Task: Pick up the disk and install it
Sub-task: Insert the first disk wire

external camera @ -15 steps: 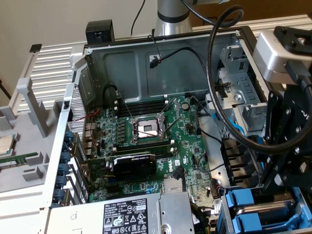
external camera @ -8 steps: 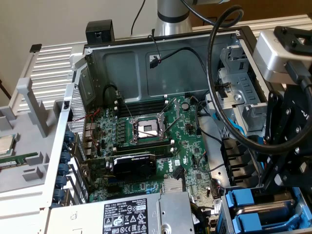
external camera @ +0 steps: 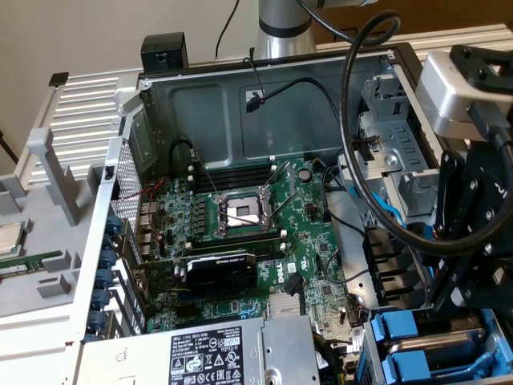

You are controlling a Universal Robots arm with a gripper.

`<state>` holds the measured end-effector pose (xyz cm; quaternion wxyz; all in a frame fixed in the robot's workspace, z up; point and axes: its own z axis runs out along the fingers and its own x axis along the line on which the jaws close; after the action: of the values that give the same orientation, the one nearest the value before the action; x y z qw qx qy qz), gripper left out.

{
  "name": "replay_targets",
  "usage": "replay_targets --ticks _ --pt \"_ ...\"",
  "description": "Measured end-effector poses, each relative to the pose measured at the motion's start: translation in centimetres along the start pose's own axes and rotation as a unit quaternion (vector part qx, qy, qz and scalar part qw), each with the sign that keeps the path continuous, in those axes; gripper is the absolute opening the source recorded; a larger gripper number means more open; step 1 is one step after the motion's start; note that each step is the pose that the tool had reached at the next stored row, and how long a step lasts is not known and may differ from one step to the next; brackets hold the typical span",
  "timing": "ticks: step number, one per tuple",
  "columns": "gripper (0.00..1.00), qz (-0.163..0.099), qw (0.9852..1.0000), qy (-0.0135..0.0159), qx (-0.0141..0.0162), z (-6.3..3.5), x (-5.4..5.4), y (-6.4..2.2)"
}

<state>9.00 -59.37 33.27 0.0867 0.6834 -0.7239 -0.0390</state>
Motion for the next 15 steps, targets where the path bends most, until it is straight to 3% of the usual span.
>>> replay_targets --ticks 15 --pt "0.17 0.0 1.0 0.0 0.0 0.01 0.0 0.03"
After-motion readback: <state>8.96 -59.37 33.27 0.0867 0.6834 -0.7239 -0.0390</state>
